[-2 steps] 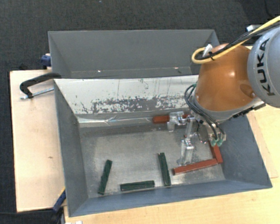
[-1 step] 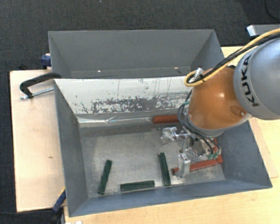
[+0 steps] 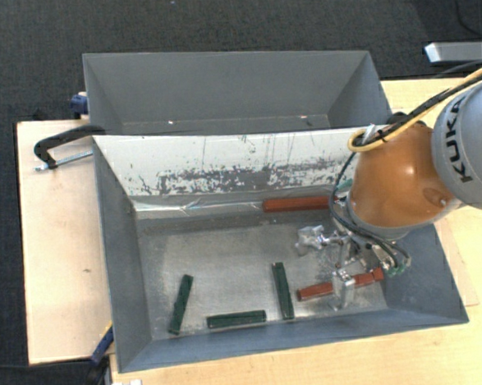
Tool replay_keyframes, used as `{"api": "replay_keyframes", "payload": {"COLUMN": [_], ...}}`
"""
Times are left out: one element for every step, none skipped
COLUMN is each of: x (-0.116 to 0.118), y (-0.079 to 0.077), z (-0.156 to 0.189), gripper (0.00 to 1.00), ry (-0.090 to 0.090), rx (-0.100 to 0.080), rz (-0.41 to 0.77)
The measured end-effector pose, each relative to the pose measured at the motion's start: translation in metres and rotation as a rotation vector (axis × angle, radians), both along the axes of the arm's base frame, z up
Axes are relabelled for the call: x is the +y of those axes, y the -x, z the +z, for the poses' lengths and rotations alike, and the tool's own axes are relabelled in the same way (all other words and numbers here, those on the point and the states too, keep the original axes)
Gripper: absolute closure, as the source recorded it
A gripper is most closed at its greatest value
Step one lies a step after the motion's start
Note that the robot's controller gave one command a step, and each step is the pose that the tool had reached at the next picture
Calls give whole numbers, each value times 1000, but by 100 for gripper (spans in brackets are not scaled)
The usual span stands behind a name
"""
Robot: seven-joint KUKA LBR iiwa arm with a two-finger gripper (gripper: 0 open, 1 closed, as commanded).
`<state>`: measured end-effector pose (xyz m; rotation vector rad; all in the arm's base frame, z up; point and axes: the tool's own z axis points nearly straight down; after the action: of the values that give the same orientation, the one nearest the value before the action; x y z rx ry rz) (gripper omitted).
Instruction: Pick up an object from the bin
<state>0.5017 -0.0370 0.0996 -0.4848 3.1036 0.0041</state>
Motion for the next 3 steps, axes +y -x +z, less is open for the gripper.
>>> {"api": "replay_keyframes", "payload": {"x": [-35, -35, -41], "y": [-7, -7, -6], "z": [-25, -25, -26], "gripper": [100, 100, 100], "ry": [2, 2, 2], "rx": [-5, -5, -5], "rz": [433, 433, 456]}}
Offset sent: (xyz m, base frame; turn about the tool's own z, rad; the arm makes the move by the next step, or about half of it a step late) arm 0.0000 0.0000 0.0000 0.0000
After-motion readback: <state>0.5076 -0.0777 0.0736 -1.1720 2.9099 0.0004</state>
